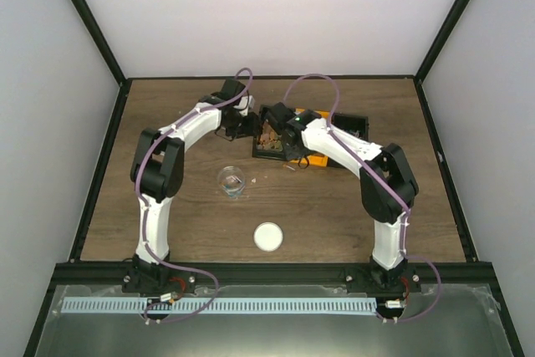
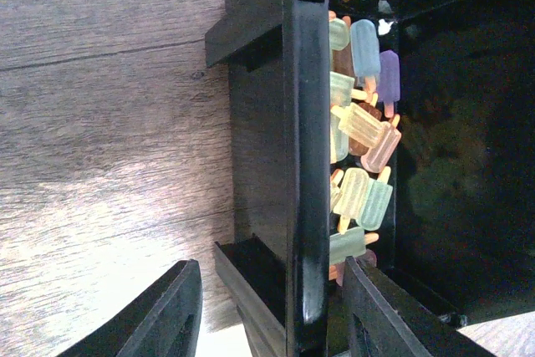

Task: Pack the candies
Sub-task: Scoop the fake candies from the storage box.

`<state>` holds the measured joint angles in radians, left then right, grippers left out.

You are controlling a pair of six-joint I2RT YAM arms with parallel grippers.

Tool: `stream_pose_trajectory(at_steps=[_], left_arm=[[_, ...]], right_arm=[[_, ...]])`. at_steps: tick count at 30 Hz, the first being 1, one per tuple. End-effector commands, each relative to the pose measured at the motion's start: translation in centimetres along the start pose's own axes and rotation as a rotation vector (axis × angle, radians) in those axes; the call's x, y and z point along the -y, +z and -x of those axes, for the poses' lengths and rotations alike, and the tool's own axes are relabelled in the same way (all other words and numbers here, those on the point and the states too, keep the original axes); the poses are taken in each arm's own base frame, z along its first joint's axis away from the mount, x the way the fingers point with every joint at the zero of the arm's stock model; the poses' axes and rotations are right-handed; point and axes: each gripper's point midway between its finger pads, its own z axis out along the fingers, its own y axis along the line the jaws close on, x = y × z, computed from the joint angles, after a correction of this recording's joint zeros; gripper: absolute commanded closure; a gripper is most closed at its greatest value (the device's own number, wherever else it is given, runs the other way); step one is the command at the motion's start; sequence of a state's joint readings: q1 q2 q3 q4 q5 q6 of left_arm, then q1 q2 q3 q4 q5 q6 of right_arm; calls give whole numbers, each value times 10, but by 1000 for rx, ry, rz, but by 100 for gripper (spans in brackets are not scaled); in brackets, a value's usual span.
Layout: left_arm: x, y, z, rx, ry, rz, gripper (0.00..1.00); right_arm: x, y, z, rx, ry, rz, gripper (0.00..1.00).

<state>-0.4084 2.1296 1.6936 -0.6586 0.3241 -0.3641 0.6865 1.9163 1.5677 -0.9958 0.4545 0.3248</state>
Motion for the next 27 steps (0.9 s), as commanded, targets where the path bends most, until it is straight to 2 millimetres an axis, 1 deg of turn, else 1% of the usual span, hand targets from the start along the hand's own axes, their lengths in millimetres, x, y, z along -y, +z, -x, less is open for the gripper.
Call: stream_pose_trajectory(at_steps=[1,3,6,10,11,15,23,27], left_arm=[[5,2,8,13,6,-20,52],[5,3,8,10,9,-16,52],[5,3,7,8,7,-18,52],[6,2,9,12,7,-22,52],[6,2,9,11,8,-19,52],[5,2,10,8,10,-12,52],[6,1,12,11,9,-14,52],[7,3,11,8,7,-17,52]], right_arm=[[-44,9,-32,-125,-17,219,99],[-46,11,-37,-134,-7,239,99],[-52,10,-43,-141,62,334,99],[-42,8,-44,-130,209,431,99],[-38,5,-40,-109,243,460,99],[-27,-1,-35,-81,337,539,99],[-23,-16,-26,-43,427,716,99],[-23,-16,-25,-38,448,756,99]])
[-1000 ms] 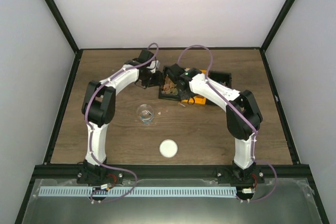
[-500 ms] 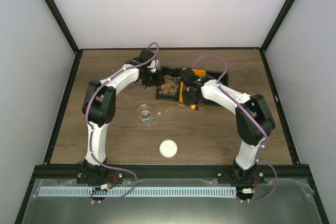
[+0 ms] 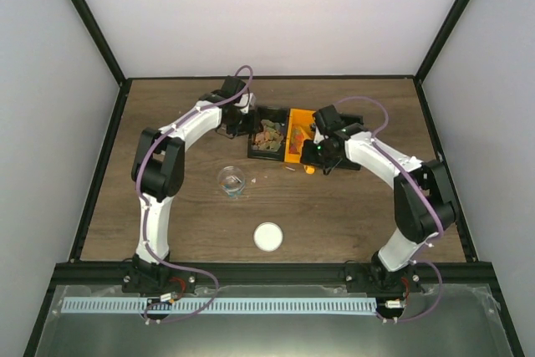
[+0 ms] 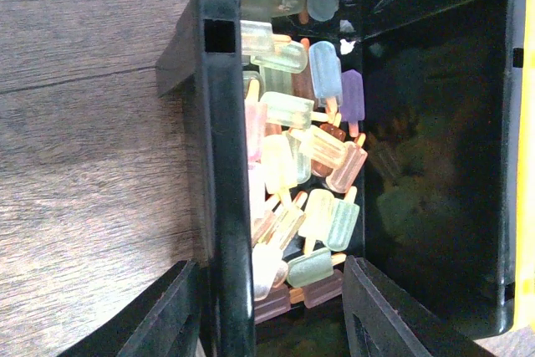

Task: Pack the candies
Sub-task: Scoop the fake candies from the storage box.

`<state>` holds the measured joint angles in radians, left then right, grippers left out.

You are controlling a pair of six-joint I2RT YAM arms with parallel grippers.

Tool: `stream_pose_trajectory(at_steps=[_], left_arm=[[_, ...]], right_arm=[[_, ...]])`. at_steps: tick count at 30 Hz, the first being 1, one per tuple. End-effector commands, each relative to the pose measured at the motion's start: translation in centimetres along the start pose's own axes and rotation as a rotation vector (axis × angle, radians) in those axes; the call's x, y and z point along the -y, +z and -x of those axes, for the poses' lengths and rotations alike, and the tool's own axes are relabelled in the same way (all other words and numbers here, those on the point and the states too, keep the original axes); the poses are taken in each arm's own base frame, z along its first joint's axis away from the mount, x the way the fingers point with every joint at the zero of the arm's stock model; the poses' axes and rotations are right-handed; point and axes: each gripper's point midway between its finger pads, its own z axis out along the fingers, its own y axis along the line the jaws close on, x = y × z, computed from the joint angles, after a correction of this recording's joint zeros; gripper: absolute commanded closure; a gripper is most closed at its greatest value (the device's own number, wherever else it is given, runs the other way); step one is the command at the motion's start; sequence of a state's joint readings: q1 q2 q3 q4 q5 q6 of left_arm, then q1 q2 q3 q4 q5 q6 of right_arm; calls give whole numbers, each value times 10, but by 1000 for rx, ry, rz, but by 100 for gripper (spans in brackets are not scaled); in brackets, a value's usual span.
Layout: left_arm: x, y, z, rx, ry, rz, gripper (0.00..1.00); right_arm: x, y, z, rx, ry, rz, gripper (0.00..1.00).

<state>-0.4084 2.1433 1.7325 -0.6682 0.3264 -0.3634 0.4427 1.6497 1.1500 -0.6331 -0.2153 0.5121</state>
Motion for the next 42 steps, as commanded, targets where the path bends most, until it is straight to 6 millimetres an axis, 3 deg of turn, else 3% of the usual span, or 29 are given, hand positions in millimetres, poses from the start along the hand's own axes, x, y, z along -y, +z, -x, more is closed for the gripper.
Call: stream_pose_trajectory(at_steps=[1,12,19,24,34,42], left_arm=[[2,4,4,-2,2,-10,52],[3,6,4,-6,2,-14,52],[3,6,4,-6,3,-15,52],[3,5,4,-4,5,-14,52],[3,5,5,-2,3,-15,52],[6,1,6,1,5,-18,52]], right_arm=[[-25,-9,0,-2,10,169,99],[-20,-28,7,20,181,400,99],[-22,-30,2,4,242,511,99],[-19,-31,0,3,287,552,99],[-14,-50,3,59,343,621,99],[-7,-52,-6,57,393,664,99]])
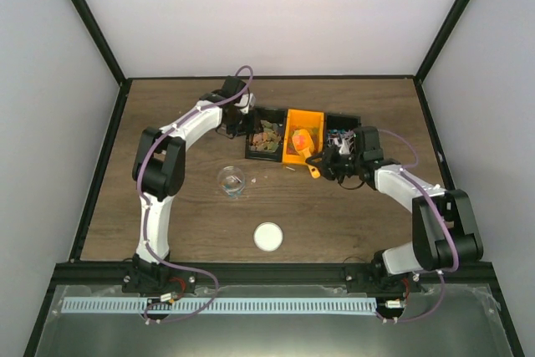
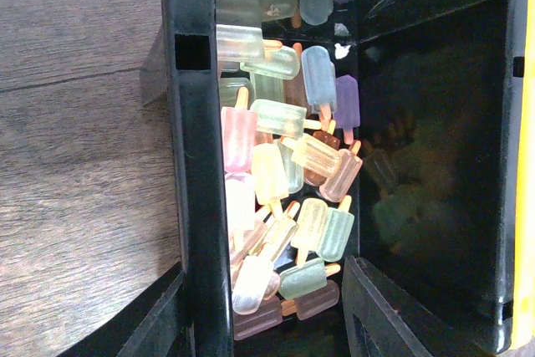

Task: Pack the candies
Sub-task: Scoop the fake candies from the storage box.

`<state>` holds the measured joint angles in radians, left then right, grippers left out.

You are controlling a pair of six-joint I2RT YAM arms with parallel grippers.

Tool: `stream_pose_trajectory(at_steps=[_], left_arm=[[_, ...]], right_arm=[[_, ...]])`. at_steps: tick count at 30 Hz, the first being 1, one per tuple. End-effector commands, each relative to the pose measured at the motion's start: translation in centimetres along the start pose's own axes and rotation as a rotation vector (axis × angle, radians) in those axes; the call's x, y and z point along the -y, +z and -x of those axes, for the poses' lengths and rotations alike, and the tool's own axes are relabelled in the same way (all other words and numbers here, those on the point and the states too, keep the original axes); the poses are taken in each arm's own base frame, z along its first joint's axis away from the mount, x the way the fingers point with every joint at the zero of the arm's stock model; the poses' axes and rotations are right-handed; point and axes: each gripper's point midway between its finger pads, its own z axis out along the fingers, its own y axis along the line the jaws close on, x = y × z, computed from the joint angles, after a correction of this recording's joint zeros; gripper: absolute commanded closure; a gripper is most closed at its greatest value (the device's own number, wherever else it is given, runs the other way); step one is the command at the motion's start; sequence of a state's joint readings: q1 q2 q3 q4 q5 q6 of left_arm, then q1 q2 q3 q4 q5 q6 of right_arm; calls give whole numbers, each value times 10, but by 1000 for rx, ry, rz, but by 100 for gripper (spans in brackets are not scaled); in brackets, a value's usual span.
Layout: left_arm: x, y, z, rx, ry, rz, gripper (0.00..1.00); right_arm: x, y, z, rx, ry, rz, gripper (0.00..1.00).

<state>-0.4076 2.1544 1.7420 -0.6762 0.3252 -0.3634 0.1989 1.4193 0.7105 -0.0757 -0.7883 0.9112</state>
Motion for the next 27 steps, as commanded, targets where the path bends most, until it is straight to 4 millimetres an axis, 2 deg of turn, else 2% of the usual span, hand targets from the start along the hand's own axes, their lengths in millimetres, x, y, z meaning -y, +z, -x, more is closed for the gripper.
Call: stream_pose_trajectory(at_steps=[1,5,13,20,27], left_arm=[[8,-2,7,9,9,-23,52],[9,-5,7,9,8,-25,52],[18,-15,12,33,3,-58,52],[29,-36,20,71,2,-83,51],[37,-62,22,116,-14,-110,50]], right_arm=[[-16,-11,2,15,-11,93,99],[-16,-15,-1,17,-18,117,99],[-37,-29,-10,16,-96,211,99],[-56,-42,-20,-9,-129,253,99],[-69,-53,-40,-74,-148,297,99]])
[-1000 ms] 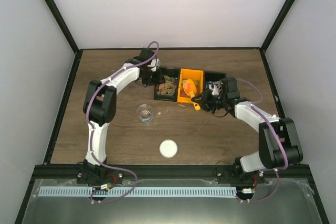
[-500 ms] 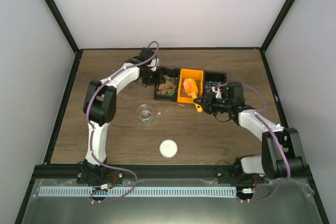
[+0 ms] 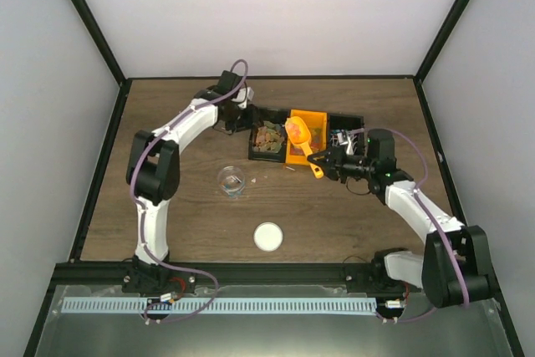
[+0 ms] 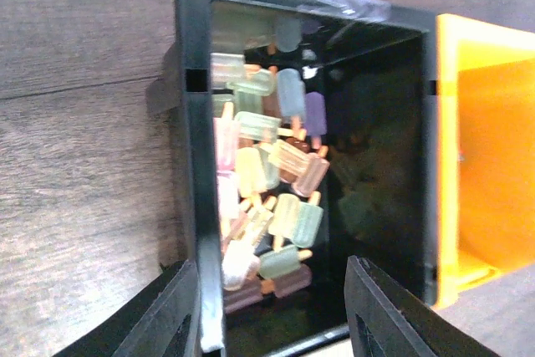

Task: Pack the candies
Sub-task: Scoop the fake candies from the storage box, then place the fake candies in the packing bottle.

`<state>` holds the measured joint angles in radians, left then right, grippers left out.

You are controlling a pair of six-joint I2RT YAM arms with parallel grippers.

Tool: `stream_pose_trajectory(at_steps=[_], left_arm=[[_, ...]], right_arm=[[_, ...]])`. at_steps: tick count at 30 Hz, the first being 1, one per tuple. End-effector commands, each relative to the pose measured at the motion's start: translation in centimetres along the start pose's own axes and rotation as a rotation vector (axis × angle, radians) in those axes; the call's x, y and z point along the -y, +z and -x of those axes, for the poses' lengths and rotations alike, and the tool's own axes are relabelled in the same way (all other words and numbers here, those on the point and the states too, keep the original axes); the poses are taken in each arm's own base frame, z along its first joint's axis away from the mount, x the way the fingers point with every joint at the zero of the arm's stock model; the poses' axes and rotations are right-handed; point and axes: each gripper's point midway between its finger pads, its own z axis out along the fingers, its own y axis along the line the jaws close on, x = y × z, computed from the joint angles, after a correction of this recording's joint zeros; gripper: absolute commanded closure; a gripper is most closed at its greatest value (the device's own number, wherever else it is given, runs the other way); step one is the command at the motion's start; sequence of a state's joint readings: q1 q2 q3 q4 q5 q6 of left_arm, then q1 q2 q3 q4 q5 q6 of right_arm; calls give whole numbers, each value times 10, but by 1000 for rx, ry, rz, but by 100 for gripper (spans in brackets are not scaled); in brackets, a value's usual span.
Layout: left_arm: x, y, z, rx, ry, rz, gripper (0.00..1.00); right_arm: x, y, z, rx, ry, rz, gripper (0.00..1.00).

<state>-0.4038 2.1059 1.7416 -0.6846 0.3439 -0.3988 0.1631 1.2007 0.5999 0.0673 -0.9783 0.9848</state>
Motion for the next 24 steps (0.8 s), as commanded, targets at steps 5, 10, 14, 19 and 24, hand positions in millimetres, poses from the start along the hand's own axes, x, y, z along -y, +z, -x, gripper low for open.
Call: stream_pose_trajectory(at_steps=[5,10,14,19,24], left_arm=[[13,-56,20,122,-34,-73,50],[-12,-66,23,143,-73,-43,50],[-28,-75,26,164,-100,-32,50],[-38,-76,24,167,-116,-23,50],[-43,-75,18,162,-121,-12,50]], right_arm=[[-31,-13,-26,-102,-72,87,99],[-31,-16,-46,-155,-86,117,99],[-39,-14,-68,-237,-100,152,99],[-46,-10,-89,-310,-121,180,99],[-32,1,-106,-384,-87,146,99]])
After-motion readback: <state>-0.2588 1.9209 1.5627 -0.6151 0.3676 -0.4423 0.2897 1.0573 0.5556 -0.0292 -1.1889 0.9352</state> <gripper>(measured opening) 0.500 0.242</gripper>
